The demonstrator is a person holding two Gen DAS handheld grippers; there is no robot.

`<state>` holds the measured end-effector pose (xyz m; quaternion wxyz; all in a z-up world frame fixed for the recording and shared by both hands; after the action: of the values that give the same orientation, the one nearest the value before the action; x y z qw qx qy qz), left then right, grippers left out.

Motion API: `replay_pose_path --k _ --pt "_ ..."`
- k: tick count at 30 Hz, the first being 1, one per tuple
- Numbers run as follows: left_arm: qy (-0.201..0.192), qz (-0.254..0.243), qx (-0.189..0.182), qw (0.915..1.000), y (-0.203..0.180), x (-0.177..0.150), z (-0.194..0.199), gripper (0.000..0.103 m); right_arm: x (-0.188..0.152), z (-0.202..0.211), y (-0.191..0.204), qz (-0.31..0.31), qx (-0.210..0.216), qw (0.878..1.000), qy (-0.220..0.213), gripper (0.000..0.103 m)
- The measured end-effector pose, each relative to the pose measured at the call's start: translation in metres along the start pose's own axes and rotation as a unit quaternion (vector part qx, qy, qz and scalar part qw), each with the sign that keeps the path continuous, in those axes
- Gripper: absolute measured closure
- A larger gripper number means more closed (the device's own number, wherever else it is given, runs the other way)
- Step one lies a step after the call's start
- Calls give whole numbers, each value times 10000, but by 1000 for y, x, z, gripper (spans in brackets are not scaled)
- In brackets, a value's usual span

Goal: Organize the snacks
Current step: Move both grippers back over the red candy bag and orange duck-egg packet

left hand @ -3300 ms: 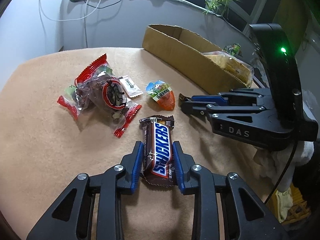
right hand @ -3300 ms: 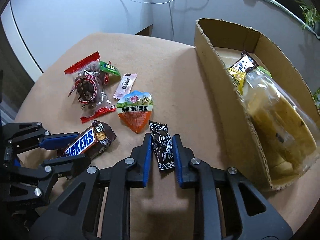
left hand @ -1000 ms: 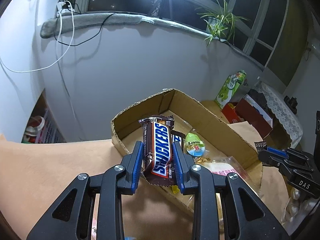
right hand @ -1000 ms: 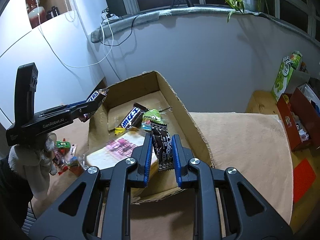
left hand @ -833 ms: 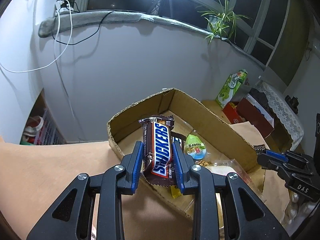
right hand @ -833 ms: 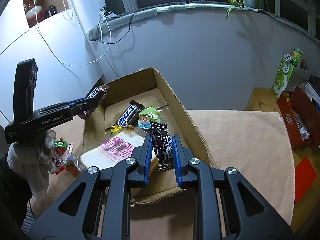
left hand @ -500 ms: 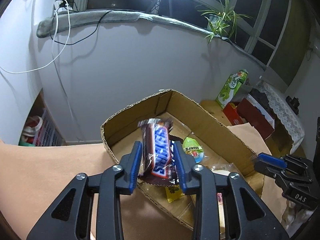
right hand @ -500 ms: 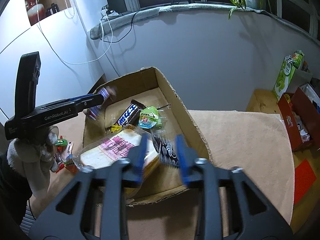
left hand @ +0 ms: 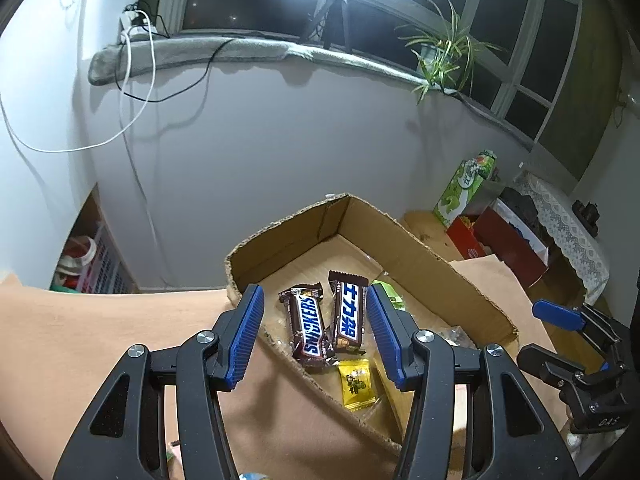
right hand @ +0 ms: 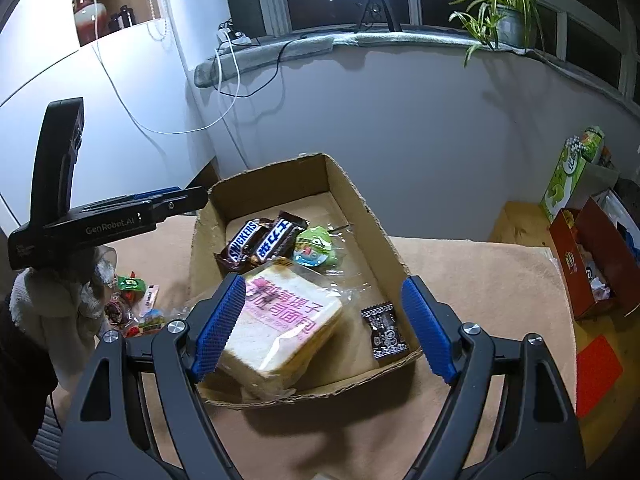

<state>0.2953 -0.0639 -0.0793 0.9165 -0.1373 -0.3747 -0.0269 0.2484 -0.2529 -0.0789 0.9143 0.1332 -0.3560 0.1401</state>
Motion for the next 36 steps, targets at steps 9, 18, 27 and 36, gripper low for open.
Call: replay_pose_path --k 9,18,27,36 --pt "-188 13 64 9998 7 -8 31 51 -4 17 29 222 11 9997 -91 20" --pt "-465 -147 95 9988 6 -22 77 42 -15 36 56 327 61 9993 -178 20" --pt "-743 102 166 9970 36 -54 133 42 -33 50 95 500 422 9976 -232 20" --pt "-765 561 389 9947 80 -98 162 42 -59 43 136 560 830 9949 -84 20"
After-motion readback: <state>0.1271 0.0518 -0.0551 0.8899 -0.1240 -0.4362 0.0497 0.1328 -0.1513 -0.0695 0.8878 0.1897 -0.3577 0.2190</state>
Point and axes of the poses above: each gripper's, at about its wrist camera, not at the fingertips, and z roughly against the way its jaws point, y to its left, x to its top, the point moved 4 cm from there along -z, roughly the way its jaws point, and after that the axes turned 1 degree about y, right-handed, at the moved point
